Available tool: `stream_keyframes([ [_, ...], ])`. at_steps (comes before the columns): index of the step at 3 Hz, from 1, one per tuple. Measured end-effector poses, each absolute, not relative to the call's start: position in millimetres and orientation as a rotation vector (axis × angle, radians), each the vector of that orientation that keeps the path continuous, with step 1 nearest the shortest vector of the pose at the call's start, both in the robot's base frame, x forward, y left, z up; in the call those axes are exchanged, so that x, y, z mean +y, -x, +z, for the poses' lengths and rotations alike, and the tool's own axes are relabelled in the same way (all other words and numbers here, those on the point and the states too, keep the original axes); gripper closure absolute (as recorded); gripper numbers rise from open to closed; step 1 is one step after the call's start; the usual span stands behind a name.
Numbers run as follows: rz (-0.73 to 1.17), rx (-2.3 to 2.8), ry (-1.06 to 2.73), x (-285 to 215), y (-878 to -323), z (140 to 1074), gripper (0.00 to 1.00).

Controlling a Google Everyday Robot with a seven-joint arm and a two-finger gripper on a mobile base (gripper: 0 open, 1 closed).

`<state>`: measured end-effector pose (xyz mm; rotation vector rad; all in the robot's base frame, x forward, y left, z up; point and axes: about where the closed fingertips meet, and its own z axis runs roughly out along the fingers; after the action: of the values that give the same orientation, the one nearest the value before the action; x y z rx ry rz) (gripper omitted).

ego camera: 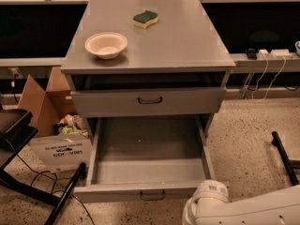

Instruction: Close middle drawer

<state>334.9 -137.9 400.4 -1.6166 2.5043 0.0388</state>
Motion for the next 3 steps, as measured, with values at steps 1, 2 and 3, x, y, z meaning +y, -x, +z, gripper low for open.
stream_keyframes([
  [1,0.003,2.515,1.512,-151.7,-350.7,377.3,1.00],
  [2,-0.047,2.513,1.359,-168.6,-370.9,362.4,1.00],
  [3,-0.093,2.429,1.302,-187.6,-386.8,362.2,1.00],
])
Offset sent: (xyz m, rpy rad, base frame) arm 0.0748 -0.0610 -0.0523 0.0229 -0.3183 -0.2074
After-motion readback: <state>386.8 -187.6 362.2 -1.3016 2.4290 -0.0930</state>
